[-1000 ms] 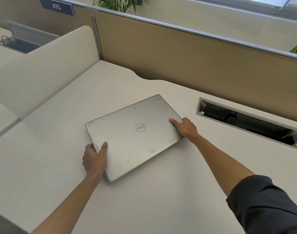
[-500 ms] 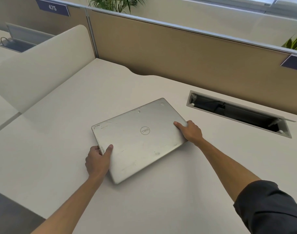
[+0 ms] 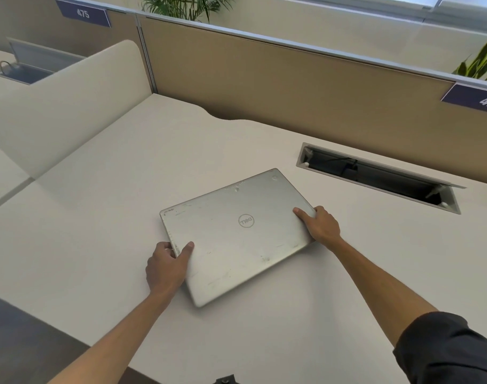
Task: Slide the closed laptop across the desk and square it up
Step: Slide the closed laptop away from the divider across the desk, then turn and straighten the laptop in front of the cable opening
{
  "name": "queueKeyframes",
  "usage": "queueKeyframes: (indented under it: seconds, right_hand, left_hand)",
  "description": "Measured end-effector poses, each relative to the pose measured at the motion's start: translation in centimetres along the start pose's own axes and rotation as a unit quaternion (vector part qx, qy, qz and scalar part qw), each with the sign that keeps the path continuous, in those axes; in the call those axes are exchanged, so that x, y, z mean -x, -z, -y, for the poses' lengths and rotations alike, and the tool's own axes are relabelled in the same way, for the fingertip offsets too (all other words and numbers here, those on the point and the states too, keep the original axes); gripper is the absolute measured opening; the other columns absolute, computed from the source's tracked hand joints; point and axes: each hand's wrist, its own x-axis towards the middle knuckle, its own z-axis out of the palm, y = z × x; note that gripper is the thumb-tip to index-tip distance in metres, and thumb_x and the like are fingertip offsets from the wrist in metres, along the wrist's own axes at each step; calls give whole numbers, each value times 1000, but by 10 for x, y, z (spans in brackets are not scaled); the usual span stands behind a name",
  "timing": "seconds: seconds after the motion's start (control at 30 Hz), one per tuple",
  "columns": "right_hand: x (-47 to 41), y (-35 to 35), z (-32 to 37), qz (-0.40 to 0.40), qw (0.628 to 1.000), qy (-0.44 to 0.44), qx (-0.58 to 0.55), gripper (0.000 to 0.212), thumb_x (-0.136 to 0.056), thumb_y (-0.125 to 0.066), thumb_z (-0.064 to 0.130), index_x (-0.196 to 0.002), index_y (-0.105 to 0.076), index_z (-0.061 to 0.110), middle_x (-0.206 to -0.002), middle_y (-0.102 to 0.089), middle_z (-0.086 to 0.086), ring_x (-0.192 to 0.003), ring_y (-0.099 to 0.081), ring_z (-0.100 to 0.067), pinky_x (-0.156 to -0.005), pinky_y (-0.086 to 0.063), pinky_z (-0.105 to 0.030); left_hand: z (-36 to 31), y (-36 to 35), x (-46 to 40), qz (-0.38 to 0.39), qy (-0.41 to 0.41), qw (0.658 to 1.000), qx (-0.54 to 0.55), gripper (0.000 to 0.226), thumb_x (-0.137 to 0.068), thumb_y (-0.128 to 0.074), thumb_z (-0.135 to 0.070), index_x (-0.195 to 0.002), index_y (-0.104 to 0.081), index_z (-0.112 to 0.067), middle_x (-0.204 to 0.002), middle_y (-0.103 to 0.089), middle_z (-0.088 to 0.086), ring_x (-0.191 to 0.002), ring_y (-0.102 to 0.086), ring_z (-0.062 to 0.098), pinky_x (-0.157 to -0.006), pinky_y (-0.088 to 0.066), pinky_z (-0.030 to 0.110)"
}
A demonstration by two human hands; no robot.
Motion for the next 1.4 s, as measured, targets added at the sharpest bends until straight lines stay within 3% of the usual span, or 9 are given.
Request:
queueKeyframes:
  seconds: [0.13,0.37,0.5,0.6,0.73,1.07,1.23,1.4]
  right_hand:
    - [6,3,-11,-6,1000,0,1,73,-80,-50,76,-108,-55,9,-108,-65,-9,-100,-60,-32,-81,-46,-39]
    - [17,4,-22,-20,1000,0,4,70,-80,-51,75,-107,-55,11,-103,-65,-6,-99,-61,-31,-78,-44,-37]
    - [23,4,-25,-27,1000,8,7,64,-81,-50,75,-98,-53,13,-95,-63,-3,-88,-57,-28,-72,-41,-36]
    - [25,6,-27,-36,999,15,-3,62,-80,-54,73,-93,-54,12,-96,-56,-1,-85,-56,-27,-70,-39,-34]
    - [25,7,-28,-28,999,27,8,65,-84,-55,69,-106,-55,7,-108,-40,-1,-87,-51,-27,-78,-40,-34]
    - [27,12,-25,-35,998,29,54,58,-85,-56,64,-88,-60,6,-105,-52,-12,-84,-53,-29,-73,-39,-33]
    - [33,10,-24,-45,996,26,66,58,-87,-53,64,-91,-60,6,-109,-51,-11,-86,-55,-31,-74,-43,-35]
    - [38,12,-24,-63,993,37,93,52,-87,-54,63,-75,-53,12,-105,-52,-9,-80,-57,-31,-71,-46,-35]
  left_hand:
    - [2,-2,9,10,-3,1000,-20,46,-76,-70,-54,-97,-52,-18,-73,-56,-13,-81,-55,26,-74,-45,39]
    - [5,1,14,23,-19,997,-65,47,-76,-67,-59,-96,-51,-19,-73,-59,-10,-77,-56,26,-65,-38,36]
    - [4,3,14,34,-23,995,-87,48,-76,-65,-59,-97,-52,-18,-75,-58,-7,-78,-56,27,-65,-38,36]
    - [1,7,12,48,-30,991,-119,49,-77,-64,-61,-96,-51,-17,-76,-56,-8,-78,-55,27,-66,-39,35]
    - [-3,13,7,76,-38,982,-167,52,-78,-61,-63,-92,-52,-14,-82,-61,1,-80,-58,29,-66,-42,36]
    - [-16,14,-3,154,-38,959,-235,58,-85,-54,-60,-103,-43,-6,-109,-60,14,-98,-56,34,-72,-38,35]
    - [-23,13,-9,181,-43,943,-276,70,-89,-49,-58,-123,-43,3,-120,-59,19,-111,-56,37,-76,-39,34]
    - [-30,17,-10,179,-70,921,-340,66,-88,-46,-61,-117,-50,-3,-117,-61,13,-108,-57,33,-74,-39,33]
